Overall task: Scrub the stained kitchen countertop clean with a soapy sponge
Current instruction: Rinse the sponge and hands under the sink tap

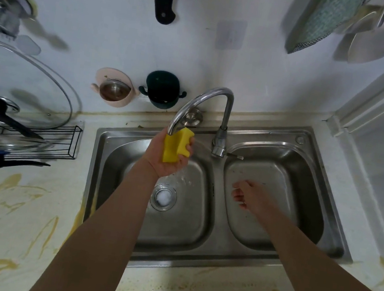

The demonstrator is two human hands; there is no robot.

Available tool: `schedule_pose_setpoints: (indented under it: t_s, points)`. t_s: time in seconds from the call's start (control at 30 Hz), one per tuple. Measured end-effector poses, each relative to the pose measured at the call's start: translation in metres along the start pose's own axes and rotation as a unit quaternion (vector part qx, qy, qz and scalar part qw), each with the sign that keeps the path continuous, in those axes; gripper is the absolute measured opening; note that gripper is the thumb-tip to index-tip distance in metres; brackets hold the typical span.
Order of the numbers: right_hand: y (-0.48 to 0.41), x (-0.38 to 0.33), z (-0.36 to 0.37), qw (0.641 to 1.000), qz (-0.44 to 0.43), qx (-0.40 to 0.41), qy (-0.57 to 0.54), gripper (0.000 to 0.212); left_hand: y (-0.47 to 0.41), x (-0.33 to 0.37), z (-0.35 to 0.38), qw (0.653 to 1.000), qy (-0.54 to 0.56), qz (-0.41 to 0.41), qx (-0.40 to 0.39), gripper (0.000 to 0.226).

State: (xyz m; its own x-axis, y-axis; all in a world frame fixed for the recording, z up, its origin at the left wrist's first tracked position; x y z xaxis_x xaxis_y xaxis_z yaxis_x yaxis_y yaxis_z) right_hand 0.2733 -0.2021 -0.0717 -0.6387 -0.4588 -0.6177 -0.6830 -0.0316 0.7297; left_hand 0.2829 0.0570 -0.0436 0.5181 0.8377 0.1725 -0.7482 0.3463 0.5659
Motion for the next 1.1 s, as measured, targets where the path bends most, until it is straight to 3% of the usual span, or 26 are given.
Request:
schedule_pose_setpoints:
  t_s: [0.13,0.33,0.5,0.6,0.7,0.87,1.1]
  points:
    - [-0.006,-0.027,0.009,1.0,-0.02,-0.009,-0.007,0.018,0.001,0.002,0.0,0.996,-0.002,0.029,0.082,0.034]
    - [-0.019,-0.061,0.015,0.999,-0.04,-0.023,-0.006,0.022,0.026,0.005,0.003,0.995,-0.024,0.073,0.065,0.051]
    - [-0.033,-0.068,0.012,0.999,-0.009,-0.028,0.026,0.036,0.033,0.006,-0.009,0.99,-0.05,0.046,0.127,0.026]
    - [-0.047,-0.068,0.012,0.995,0.018,-0.033,0.093,0.039,0.033,0.007,-0.014,0.984,-0.051,0.049,0.165,0.027]
    - [-0.051,-0.053,0.012,0.981,0.069,-0.066,0.168,0.035,0.033,0.006,-0.008,0.985,-0.052,0.081,0.145,0.033]
    - [-0.057,-0.049,0.011,0.994,0.058,-0.061,0.068,0.037,0.028,0.003,0.008,0.986,-0.032,0.111,0.121,0.039]
    - [-0.073,-0.072,0.003,0.999,0.027,-0.025,0.039,0.032,0.027,0.003,0.019,0.987,-0.076,0.108,0.095,0.05]
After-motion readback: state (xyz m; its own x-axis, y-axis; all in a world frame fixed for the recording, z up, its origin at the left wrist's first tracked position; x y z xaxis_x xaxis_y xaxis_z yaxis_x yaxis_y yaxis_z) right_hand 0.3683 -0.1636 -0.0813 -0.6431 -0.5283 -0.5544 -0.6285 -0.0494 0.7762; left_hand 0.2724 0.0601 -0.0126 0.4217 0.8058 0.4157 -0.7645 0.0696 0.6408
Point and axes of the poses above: each hand's wrist, its own y-axis away from the middle knuckle, its own z-axis out of the palm, x = y × z, the point moved 5 cm from there along -y, towards the middle knuckle, and after that the axes turned 7 degrees about y, right-handed, at the moved point
